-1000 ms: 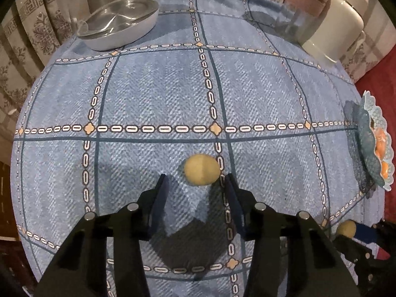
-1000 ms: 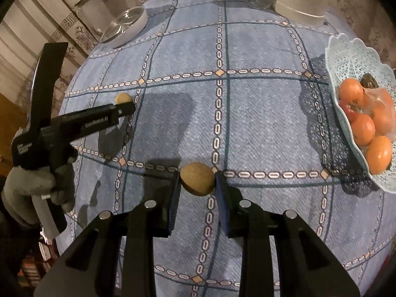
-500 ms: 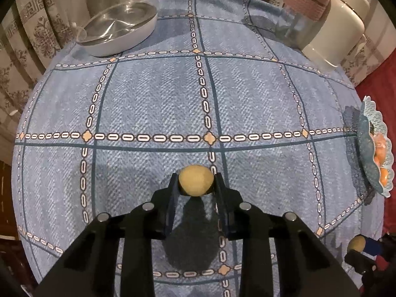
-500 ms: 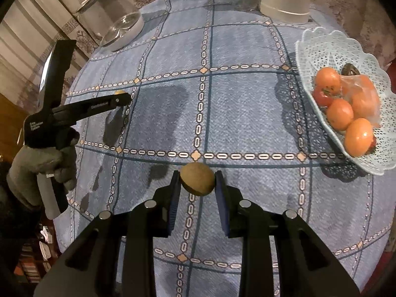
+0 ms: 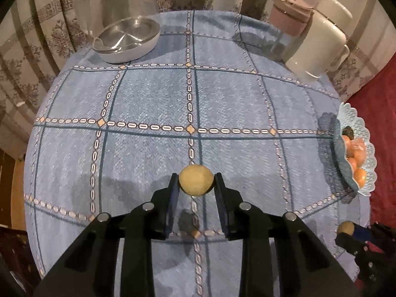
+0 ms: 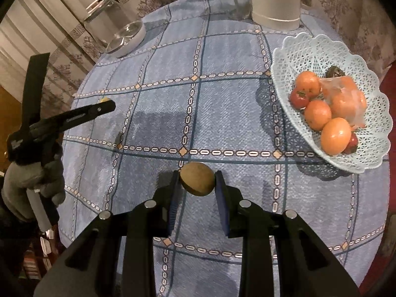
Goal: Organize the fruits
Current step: 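Carry the kiwi with the right tool into the basket and release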
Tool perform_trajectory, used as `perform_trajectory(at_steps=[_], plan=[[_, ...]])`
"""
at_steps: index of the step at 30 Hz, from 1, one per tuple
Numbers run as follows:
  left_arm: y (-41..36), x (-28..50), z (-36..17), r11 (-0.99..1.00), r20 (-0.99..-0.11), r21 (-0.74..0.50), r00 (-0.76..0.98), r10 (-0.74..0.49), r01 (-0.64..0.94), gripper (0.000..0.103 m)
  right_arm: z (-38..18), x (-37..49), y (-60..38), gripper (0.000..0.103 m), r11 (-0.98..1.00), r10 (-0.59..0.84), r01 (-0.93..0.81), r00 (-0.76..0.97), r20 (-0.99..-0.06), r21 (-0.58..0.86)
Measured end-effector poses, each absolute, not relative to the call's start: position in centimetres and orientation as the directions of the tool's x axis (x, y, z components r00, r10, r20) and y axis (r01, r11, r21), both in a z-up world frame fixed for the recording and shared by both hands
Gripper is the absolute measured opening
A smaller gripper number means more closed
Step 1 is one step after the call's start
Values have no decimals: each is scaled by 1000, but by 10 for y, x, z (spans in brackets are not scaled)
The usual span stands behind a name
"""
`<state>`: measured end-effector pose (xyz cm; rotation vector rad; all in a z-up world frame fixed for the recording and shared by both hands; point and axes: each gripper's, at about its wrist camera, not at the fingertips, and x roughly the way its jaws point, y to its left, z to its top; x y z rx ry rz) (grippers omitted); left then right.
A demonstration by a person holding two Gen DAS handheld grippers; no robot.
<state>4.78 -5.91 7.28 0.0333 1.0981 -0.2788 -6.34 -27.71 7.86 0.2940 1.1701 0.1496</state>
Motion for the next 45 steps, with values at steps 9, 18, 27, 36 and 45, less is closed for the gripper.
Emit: perform_trajectory(at_steps=[9, 18, 27, 36, 45], plan=[[-78, 12, 94, 968, -869, -104, 452, -200, 230, 29, 89, -80, -312, 28, 943, 285, 40, 410, -866, 329], [-106, -13, 126, 966, -834, -114, 506, -219, 231, 29, 100, -96, -369, 28, 929, 279, 96, 456, -845, 359], [-133, -40, 145, 961, -809, -136, 532, -248, 241, 29, 107, -112, -429, 28, 913, 248, 162, 508, -825, 374], [-150, -67, 156, 960, -796, -146, 548, -257, 239, 29, 109, -107, -476, 28, 908, 204, 205, 543, -814, 365], [-152, -82, 161, 963, -796, -141, 552, -248, 229, 29, 97, -88, -491, 28, 914, 184, 212, 541, -821, 345]])
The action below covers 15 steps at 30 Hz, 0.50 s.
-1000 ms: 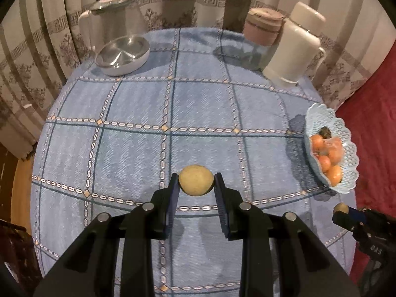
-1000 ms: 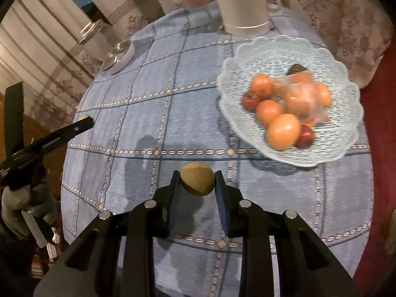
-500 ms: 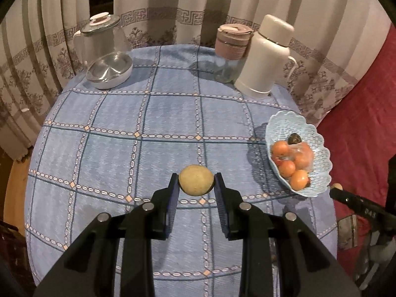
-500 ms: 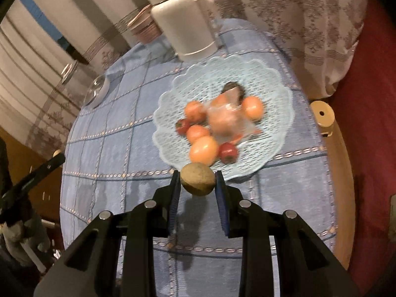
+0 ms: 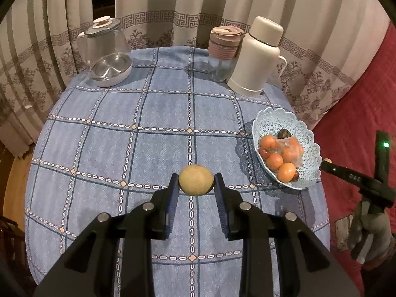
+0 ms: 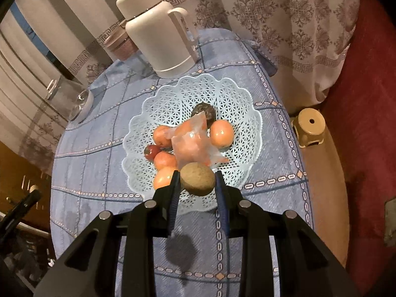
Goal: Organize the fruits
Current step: 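Carry the kiwi with the right tool into the basket and release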
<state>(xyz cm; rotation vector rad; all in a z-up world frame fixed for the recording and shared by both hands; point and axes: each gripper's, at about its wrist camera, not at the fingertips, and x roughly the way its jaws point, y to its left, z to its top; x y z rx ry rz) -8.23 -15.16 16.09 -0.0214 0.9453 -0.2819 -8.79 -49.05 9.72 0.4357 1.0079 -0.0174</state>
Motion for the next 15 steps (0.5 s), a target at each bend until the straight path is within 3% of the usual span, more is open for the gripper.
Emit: perform_trajectory(at_steps=[12, 15], plan=[[-144, -91, 165, 968, -787, -149, 569, -239, 202, 29, 71, -67, -490, 29, 933, 151, 216, 492, -858, 288], [-144, -91, 165, 968, -785, -152, 570, -240, 199, 29, 68, -67, -492, 35, 931, 146, 226, 487, -861, 285]])
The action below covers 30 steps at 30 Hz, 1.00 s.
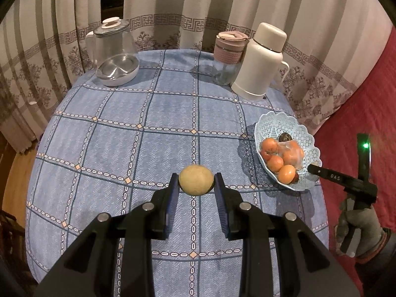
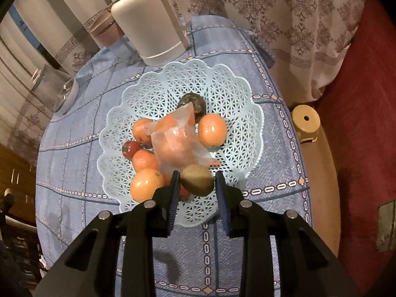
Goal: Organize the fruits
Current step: 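Carry the kiwi with the right tool into the basket and release, then lower the kiwi into the basket with the left tool and open it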
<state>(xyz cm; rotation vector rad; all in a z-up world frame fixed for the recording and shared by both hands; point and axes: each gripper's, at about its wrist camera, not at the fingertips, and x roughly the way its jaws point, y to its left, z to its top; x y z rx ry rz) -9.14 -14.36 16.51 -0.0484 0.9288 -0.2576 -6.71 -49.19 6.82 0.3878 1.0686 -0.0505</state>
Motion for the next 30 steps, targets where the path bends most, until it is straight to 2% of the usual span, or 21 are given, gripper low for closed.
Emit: perform_trajectory(at_steps=[1, 3, 15, 22, 30], plan=[[-143, -91, 165, 968, -786, -152, 570, -241, 199, 29, 69, -68, -493, 42, 931, 142, 230, 490, -860, 284], [-144, -91, 165, 968, -787, -153, 568, -241, 200, 29, 71, -69, -494, 45, 931, 134, 232, 496, -858, 280], [-163, -81, 164, 959, -789, -148, 555, -262, 241, 29, 77, -97, -504, 46, 910, 143, 267, 515, -845, 316], [-197, -67, 161, 939, -792, -144, 533, -298, 312, 29, 77, -122, -509, 50, 891, 151, 298, 516, -843, 343], [-248, -47, 147, 904, -797, -128, 499, -339, 409, 29, 68, -139, -506, 50, 889, 157, 309, 488, -858, 339]])
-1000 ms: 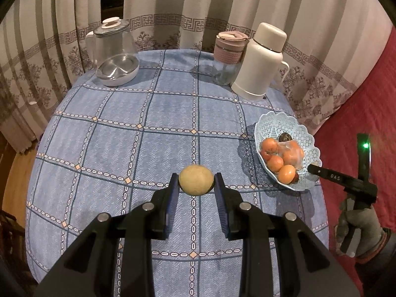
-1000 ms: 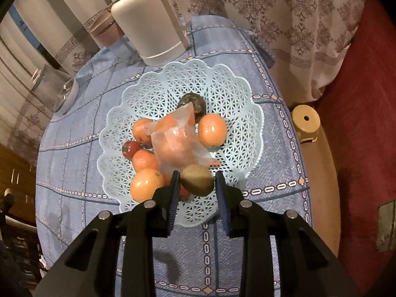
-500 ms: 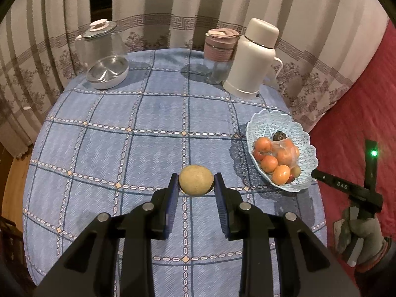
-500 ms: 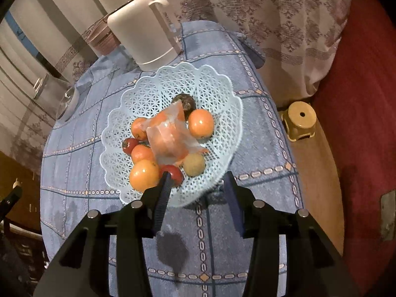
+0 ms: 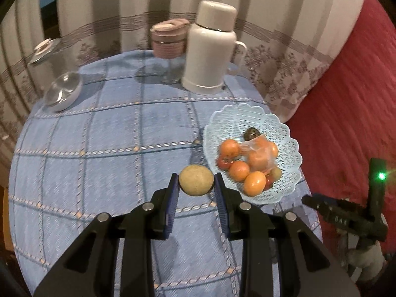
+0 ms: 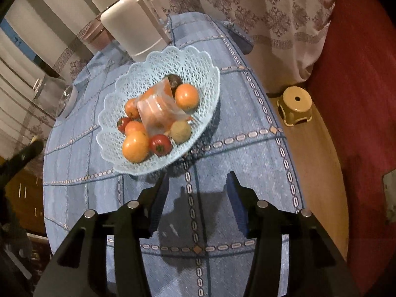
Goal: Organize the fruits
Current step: 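Lower the kiwi into the basket with the left tool and open it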
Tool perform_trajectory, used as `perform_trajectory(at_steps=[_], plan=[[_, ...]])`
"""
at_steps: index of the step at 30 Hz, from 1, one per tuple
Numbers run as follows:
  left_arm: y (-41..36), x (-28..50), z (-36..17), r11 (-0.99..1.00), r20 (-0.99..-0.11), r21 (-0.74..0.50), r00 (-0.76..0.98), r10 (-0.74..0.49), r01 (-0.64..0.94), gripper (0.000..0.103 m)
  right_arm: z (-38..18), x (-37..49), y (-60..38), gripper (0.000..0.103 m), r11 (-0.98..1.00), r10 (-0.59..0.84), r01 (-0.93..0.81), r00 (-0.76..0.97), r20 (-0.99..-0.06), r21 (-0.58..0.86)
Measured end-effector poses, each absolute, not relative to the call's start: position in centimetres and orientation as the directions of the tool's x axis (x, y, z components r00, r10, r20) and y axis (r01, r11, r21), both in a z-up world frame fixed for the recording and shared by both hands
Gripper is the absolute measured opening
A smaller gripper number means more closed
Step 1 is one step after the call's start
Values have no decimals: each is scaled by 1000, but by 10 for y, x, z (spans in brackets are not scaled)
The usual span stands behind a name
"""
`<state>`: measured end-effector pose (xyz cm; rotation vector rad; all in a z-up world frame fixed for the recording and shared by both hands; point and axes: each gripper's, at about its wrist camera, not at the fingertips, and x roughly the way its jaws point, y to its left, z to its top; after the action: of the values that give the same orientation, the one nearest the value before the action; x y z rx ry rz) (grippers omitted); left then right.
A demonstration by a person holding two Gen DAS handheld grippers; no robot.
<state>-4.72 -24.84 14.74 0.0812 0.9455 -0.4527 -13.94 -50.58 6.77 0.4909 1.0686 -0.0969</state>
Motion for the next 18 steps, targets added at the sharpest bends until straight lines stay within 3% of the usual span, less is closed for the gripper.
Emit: perform_trajectory(at_steps=[14, 18], plan=[[-316, -18, 100, 852, -842, -102, 411, -349, 513, 29, 59, -151, -509, 50, 884, 156, 330, 458, -875, 330], [-326, -13, 86, 845, -856, -99, 388, -342, 526, 29, 57, -150, -508, 54, 883, 156, 335, 452, -878, 329]])
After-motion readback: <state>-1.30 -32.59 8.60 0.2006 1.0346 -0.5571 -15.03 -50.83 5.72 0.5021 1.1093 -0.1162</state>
